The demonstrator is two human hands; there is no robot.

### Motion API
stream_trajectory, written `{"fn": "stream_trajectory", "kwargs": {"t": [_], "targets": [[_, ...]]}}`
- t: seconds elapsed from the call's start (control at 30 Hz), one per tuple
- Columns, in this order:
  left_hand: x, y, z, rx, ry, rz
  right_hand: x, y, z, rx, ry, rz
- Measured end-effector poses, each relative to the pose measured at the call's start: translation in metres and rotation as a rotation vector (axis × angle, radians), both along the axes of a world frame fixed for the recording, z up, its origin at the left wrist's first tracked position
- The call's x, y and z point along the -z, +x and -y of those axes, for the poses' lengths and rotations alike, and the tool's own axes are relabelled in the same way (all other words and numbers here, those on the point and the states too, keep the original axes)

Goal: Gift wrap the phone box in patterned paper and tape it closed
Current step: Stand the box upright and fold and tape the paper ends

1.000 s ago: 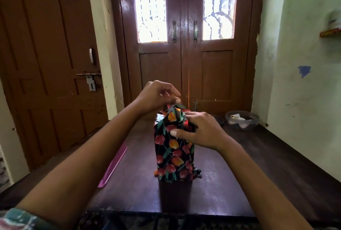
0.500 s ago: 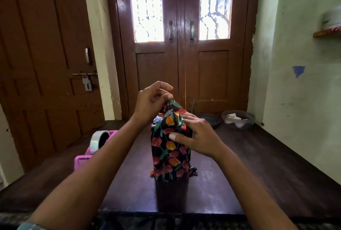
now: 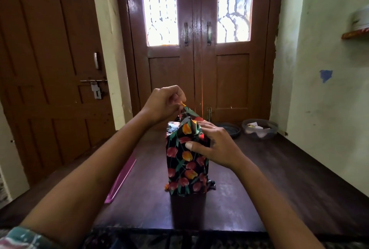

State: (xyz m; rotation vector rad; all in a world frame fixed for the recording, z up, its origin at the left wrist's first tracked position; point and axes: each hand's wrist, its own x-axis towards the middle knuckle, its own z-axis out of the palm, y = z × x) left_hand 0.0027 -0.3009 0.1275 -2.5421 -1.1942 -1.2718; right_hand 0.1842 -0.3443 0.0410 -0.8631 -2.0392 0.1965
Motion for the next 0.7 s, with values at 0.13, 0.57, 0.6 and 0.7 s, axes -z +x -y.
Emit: {"fn": "stream_trajectory", "kwargs": {"t": [0.13, 0.57, 0.6, 0.7], "targets": [[0.000, 0.000, 0.004, 0.167, -0.467, 0.141, -0.001, 0.000, 0.001, 0.002, -0.004, 0.008], [0.002, -0.003, 0.003, 0.171, 0.075, -0.055, 0.001, 0.002, 0.002, -0.023, 0.019, -0.011], [0.002, -0.007, 0.006, 0.152, 0.071, -0.012, 0.001, 0.002, 0.002, -0.016, 0.023, -0.004], [-0.001, -0.017, 0.024, 0.134, 0.034, 0.129, -0.001, 0.002, 0.001, 0.035, 0.061, 0.060]]}}
